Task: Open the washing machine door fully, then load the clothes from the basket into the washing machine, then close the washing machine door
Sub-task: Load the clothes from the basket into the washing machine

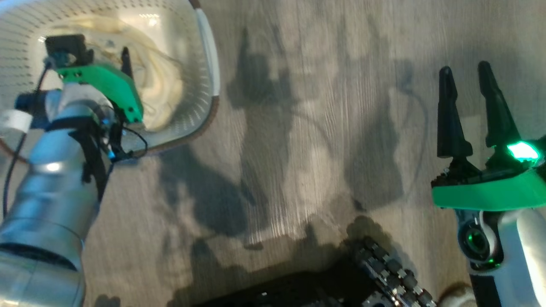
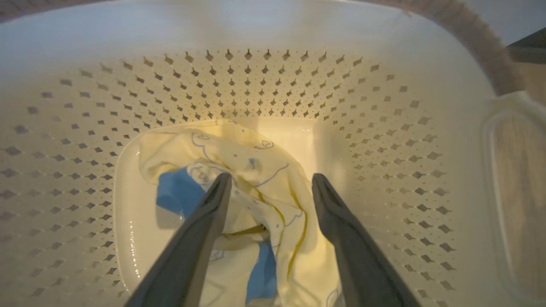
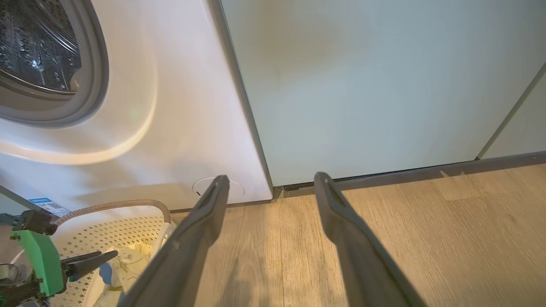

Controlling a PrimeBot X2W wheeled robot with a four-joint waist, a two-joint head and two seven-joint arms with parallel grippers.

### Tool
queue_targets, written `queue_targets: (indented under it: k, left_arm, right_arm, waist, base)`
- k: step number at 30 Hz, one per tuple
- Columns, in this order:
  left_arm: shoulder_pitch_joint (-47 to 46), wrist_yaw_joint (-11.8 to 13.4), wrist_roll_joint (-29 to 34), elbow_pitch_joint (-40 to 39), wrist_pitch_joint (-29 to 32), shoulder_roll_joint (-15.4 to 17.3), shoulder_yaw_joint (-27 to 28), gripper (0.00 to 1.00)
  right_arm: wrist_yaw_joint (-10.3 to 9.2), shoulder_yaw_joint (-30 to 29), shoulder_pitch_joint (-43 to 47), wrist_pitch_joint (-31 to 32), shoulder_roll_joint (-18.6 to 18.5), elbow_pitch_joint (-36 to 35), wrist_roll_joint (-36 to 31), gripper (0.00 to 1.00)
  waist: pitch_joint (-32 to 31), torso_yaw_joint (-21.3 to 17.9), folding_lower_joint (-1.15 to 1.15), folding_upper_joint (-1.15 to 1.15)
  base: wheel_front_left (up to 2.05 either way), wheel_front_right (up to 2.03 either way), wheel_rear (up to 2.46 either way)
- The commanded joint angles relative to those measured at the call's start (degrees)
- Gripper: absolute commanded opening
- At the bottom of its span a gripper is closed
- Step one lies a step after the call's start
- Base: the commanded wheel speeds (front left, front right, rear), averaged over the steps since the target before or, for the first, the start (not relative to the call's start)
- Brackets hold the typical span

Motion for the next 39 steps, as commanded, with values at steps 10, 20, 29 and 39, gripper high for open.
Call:
queue_targets:
  k: [10,20,29,39]
  left_arm:
    - [-6.2,-0.4,-1.2,6.1,4.4,3.9,1.5,1.00]
    - [-7.9,-1.7,-8.0,10.4,10.0,3.3,6.2,1.00]
    - [-7.6,-2.9,-10.8,8.5,11.9,2.8,5.3,0.00]
    - [-7.3,-3.0,-10.0,3.9,8.2,4.0,-0.3,0.00]
  right_arm:
    - [0.25,2.1,0.9,-0.4,-0.6,-4.1,1.8,1.00]
    - [0.25,3.0,3.5,-0.4,-0.6,-7.3,-2.2,1.00]
    - [0.25,2.9,5.1,-0.4,-0.6,-9.3,-4.8,1.00]
    - [0.25,3.3,3.6,-0.4,-0.6,-8.6,-4.0,1.00]
  waist:
    - [6.9,-3.7,-0.01,0.00]
    - [8.3,-0.8,-0.01,0.00]
    - [9.1,1.3,-0.01,0.00]
    - [9.1,1.9,-0.01,0.00]
  base:
    - [0.00,0.00,0.00]
    - [0.21,0.21,0.21]
    - [0.08,0.08,0.08]
    - [0.00,0.00,0.00]
